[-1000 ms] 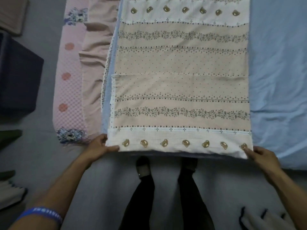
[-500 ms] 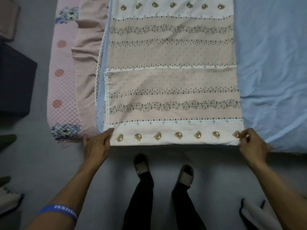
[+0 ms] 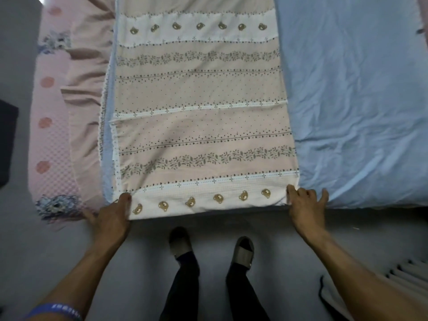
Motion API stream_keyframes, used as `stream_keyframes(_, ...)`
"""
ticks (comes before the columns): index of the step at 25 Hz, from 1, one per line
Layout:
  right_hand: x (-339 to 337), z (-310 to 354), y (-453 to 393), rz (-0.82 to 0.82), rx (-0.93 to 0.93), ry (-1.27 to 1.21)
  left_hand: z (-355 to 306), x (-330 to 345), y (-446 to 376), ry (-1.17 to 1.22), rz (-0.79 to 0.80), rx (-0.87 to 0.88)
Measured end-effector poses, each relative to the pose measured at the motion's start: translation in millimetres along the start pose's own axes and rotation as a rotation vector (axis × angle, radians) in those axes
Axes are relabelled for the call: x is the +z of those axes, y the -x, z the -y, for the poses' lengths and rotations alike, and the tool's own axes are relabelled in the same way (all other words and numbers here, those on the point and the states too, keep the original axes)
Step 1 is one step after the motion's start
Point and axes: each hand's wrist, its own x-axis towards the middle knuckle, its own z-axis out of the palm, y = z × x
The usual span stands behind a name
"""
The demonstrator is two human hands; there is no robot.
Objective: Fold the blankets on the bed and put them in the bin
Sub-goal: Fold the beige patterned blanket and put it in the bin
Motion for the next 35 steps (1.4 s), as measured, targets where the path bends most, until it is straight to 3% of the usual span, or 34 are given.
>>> stream_keyframes(5, 2, -11, 3, -0.081, -0.046, 0.083, 3, 6, 0, -0.124, -0.080, 0.048)
stream_keyframes(12, -23, -27, -16, -0.210, -0.072, -0.079, 9, -50, -1, -0.023, -0.172, 0.025)
stream_keyframes(18, -135, -37, -52, -0.406, 0.029, -0.342, 24, -159, -20, 0.270, -0.220, 0.078)
stream_keyframes(23, -229, -16, -143, -0.482, 0.173, -0.439, 14, -243, -119, 0.556, -0.330, 0.050)
stream_keyframes(29, -259, 12, -291, -0.509, 0.211, -0.323, -18, -289, -275, 0.351, -0.314, 0.010)
stream_keyframes(35, -248, 38, -435, -0.329, 0.369, -0.340, -45, -287, -419, 0.297, -0.276, 0.053)
